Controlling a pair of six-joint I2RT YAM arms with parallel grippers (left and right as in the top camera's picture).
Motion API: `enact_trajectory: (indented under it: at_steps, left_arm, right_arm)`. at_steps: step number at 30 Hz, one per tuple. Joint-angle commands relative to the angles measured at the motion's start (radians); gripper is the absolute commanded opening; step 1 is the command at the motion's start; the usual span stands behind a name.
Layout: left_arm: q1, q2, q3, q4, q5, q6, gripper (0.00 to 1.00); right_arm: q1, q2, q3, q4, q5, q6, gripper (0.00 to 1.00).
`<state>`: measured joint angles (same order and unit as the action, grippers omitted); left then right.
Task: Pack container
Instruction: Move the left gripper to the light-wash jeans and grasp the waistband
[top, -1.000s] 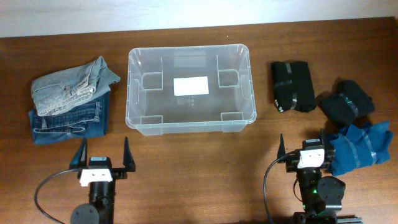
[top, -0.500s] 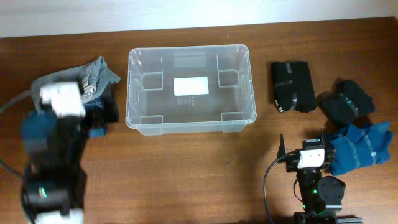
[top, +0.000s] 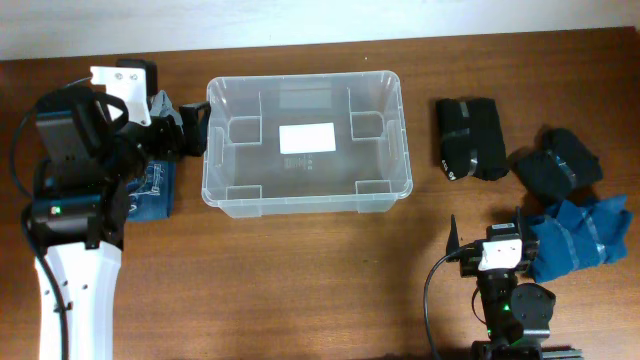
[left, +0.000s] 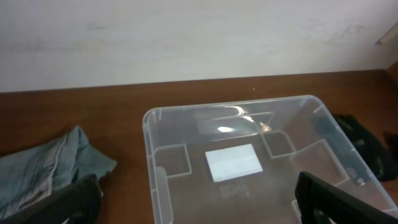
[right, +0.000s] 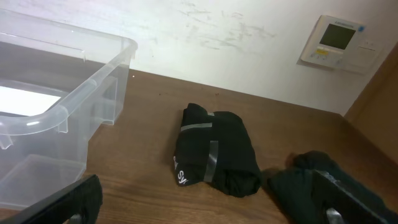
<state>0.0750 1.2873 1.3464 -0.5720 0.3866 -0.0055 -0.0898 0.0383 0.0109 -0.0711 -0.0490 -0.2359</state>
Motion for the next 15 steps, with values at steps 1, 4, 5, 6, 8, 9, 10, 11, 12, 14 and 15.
enact_trajectory:
  at_steps: [1, 4, 5, 6, 8, 9, 10, 11, 12, 14, 15]
  left_arm:
    - [0.018, 0.014, 0.026, 0.048, 0.036, -0.01, 0.99]
    - [0.056, 0.046, 0.071, 0.07, -0.025, -0.064, 0.99]
    - [0.074, 0.071, 0.106, 0.058, -0.068, -0.087, 0.99]
    - [0.085, 0.087, 0.129, 0.045, -0.092, -0.102, 0.99]
    - [0.113, 0.135, 0.191, 0.0, -0.145, -0.142, 0.99]
    - [0.13, 0.172, 0.234, -0.044, -0.163, -0.159, 0.99]
    - [0.137, 0.194, 0.255, -0.071, -0.175, -0.167, 0.99]
    - [0.145, 0.227, 0.283, -0.113, -0.187, -0.17, 0.99]
    - [0.15, 0.272, 0.311, -0.169, -0.218, -0.17, 0.99]
    - [0.151, 0.317, 0.325, -0.222, -0.271, -0.169, 0.99]
    - [0.151, 0.344, 0.325, -0.249, -0.3, -0.159, 0.99]
  right_arm:
    - [0.005, -0.006, -0.005, -0.004, 0.002, 0.008, 0.98]
    - [0.005, -0.006, -0.005, -0.004, 0.002, 0.008, 0.98]
    - [0.005, -0.006, -0.005, -0.004, 0.002, 0.008, 0.98]
    - [0.005, -0.006, -0.005, -0.004, 0.002, 0.008, 0.98]
    - [0.005, -0.006, -0.005, -0.004, 0.002, 0.008, 0.98]
    - [0.005, -0.006, -0.005, -0.004, 0.002, 0.008, 0.98]
    - [0.005, -0.006, -0.005, -0.004, 0.002, 0.008, 0.98]
    - [0.005, -0.006, -0.005, -0.004, 0.002, 0.008, 0.98]
    - [0.005, -0.006, -0.005, -0.004, 0.002, 0.008, 0.99]
    - [0.005, -0.006, -0.005, -0.004, 0.002, 0.008, 0.98]
    - [0.005, -0.006, -0.005, -0.004, 0.002, 0.008, 0.98]
